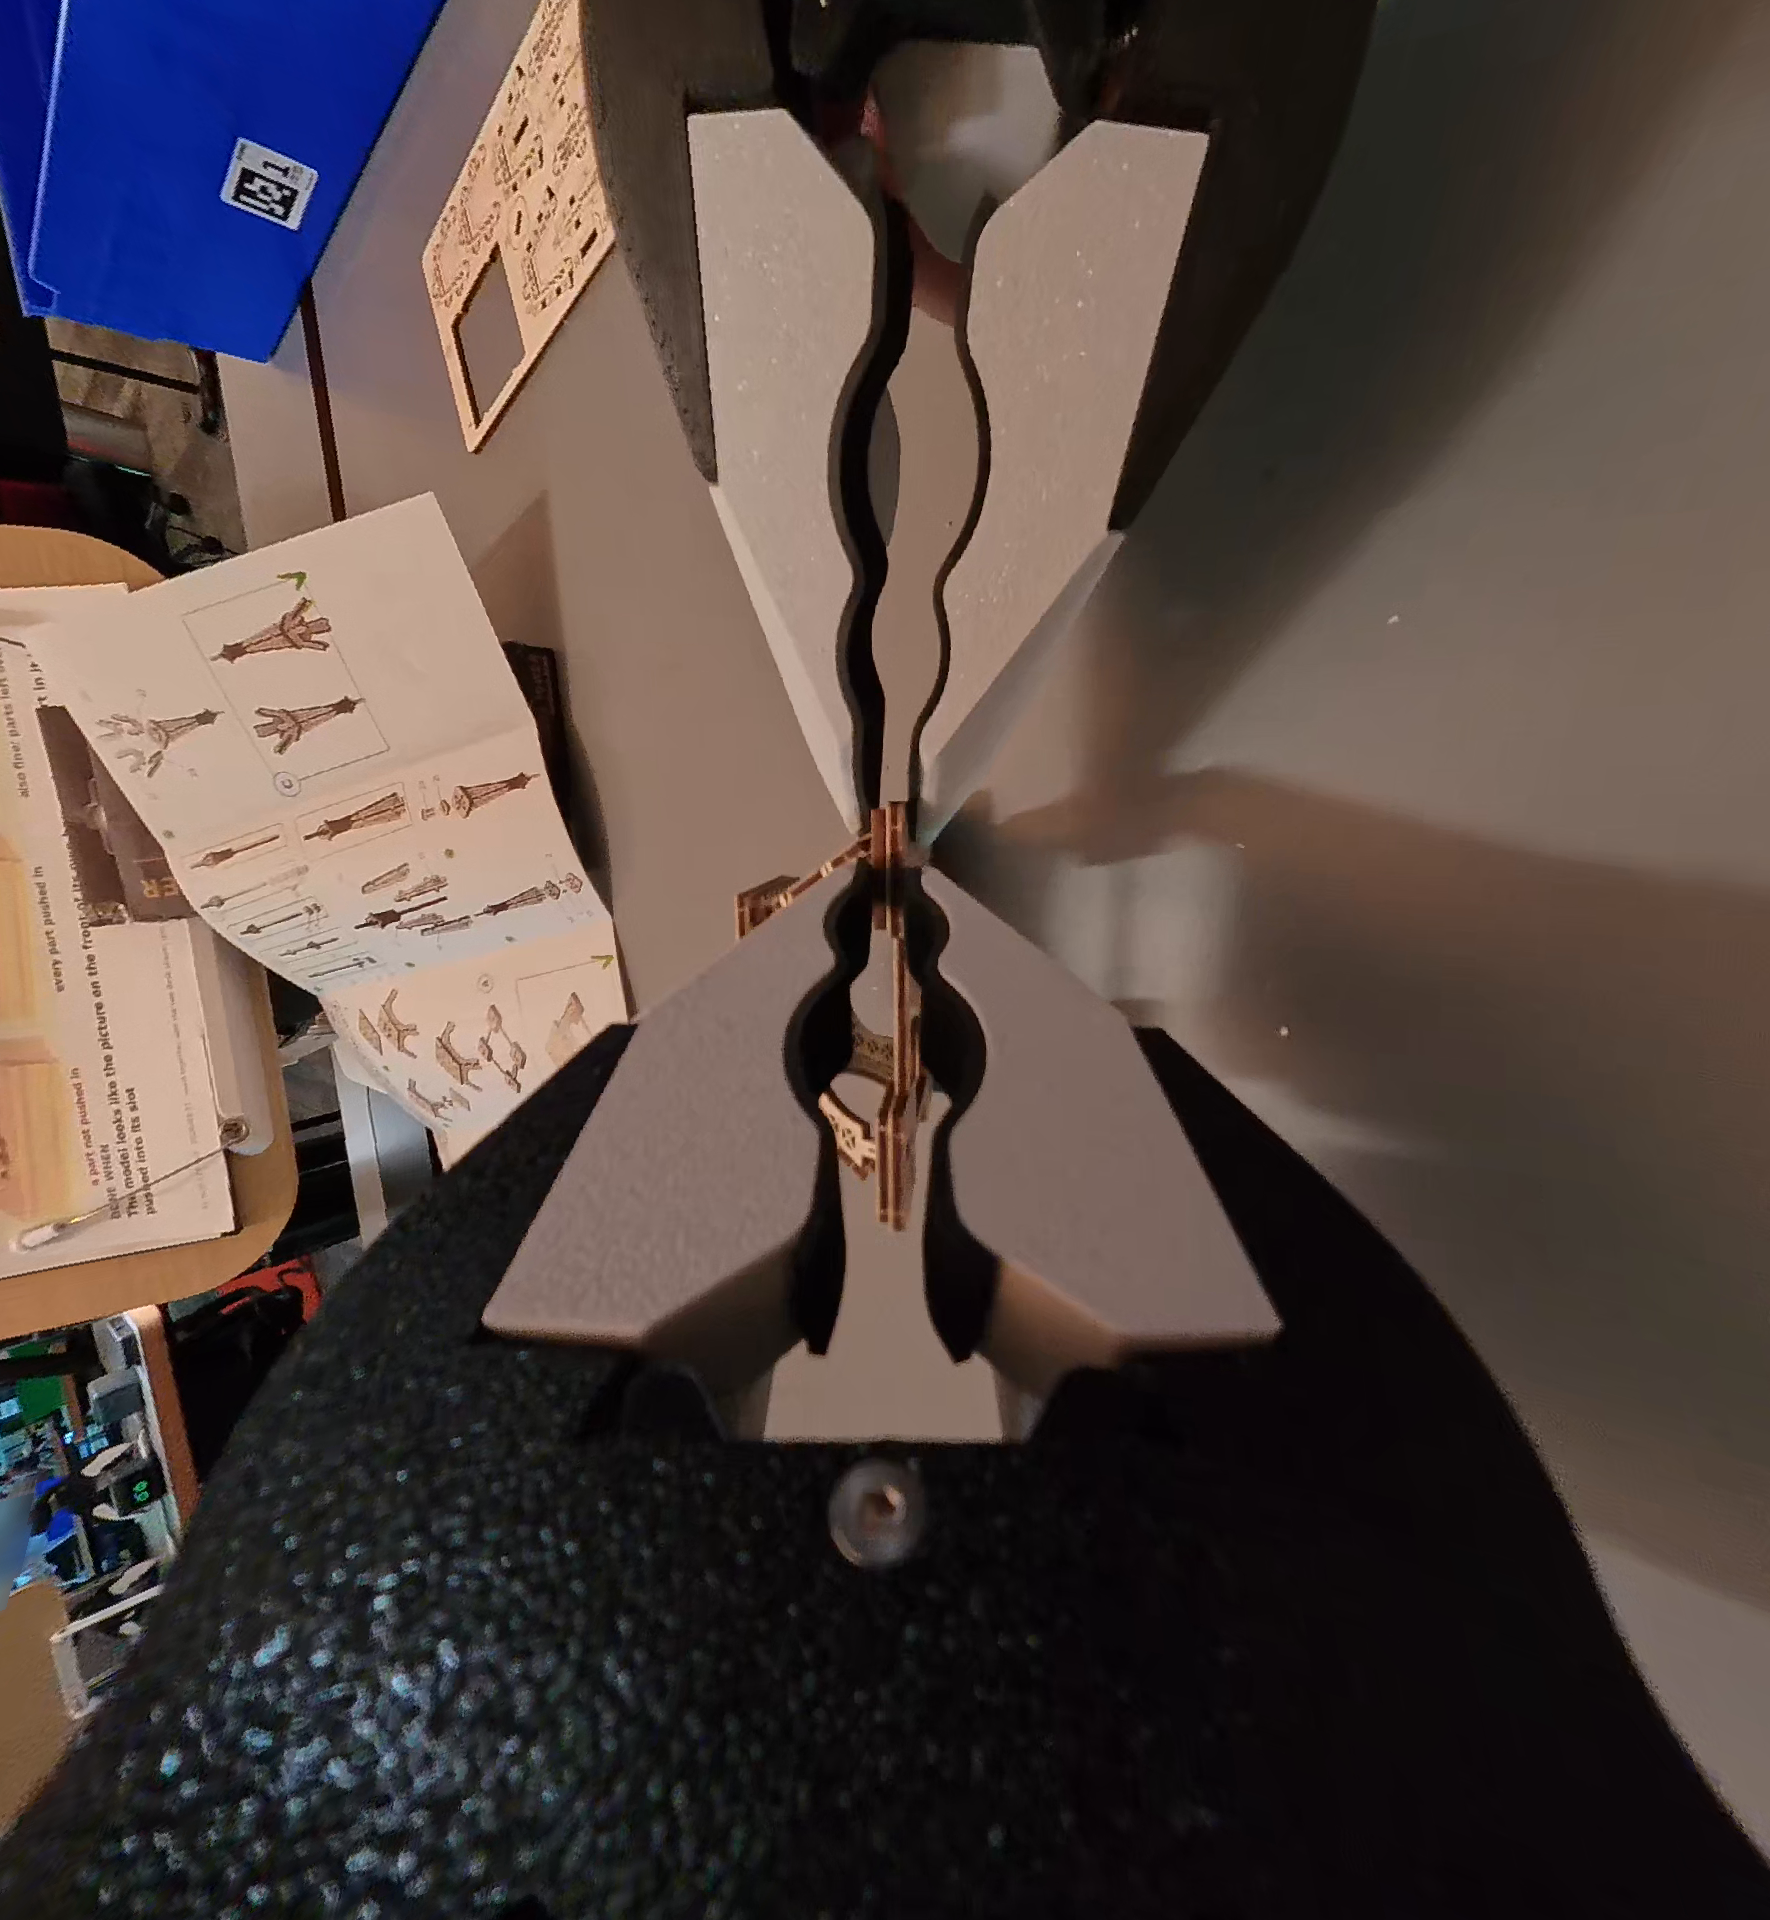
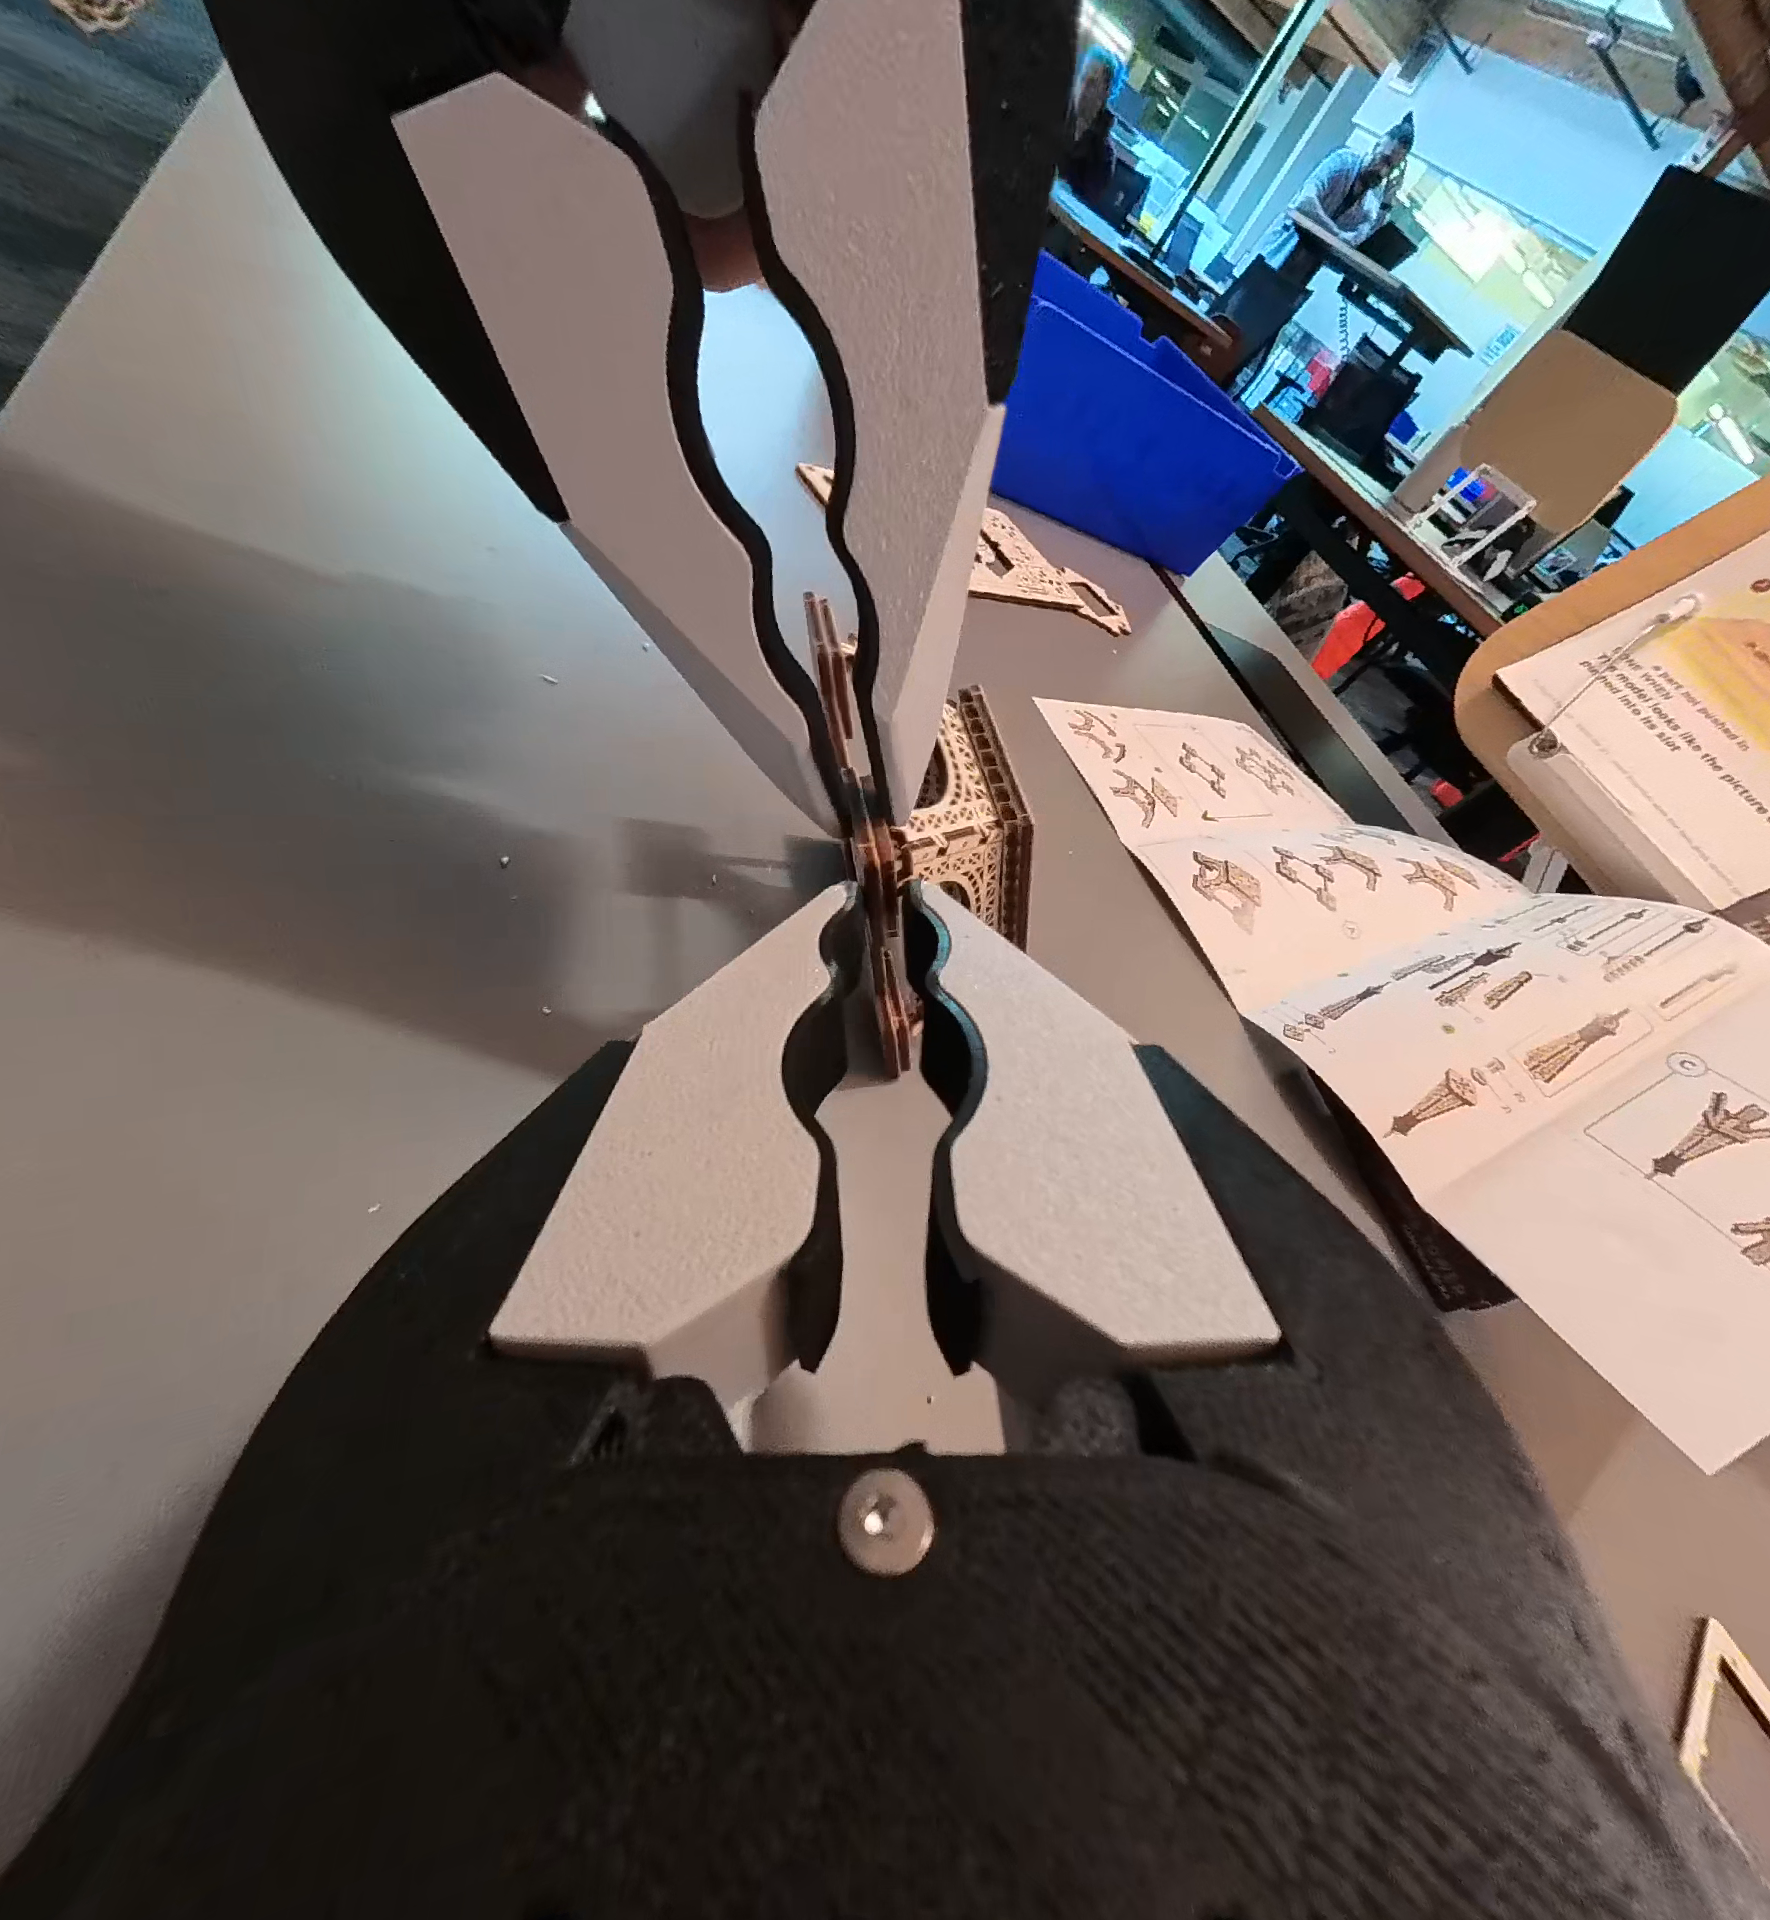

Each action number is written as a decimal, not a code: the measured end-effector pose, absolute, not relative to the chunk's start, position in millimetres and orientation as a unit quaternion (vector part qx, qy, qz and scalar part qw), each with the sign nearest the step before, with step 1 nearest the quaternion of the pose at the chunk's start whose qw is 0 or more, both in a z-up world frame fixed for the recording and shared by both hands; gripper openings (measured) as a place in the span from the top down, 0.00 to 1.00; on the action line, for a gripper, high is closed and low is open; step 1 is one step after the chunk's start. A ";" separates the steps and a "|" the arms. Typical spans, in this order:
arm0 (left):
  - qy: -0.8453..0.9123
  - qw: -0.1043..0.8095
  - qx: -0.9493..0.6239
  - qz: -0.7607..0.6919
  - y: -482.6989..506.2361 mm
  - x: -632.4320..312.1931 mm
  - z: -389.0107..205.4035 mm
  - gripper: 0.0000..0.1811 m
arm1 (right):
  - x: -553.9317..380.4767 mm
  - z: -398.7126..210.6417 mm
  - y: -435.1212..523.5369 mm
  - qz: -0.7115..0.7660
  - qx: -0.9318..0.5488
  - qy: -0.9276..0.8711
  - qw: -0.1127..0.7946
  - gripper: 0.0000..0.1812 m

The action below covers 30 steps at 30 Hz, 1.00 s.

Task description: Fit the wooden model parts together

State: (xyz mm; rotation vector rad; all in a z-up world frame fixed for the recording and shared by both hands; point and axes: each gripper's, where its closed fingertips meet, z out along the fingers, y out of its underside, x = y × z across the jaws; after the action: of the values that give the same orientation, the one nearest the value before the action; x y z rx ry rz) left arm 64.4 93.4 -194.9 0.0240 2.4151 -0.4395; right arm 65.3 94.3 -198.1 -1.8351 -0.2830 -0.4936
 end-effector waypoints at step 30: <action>0.859 0.416 0.031 -0.296 101.5 66.6 -197.7 0.98 | 70.9 -204.1 110.9 -0.261 -0.780 -0.141 0.551 0.98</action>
State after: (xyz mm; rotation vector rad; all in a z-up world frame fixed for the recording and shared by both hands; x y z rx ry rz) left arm 66.6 101.5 -197.7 0.0790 2.1585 -0.7434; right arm 70.9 110.9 -204.1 -1.8448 -0.3340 -0.6164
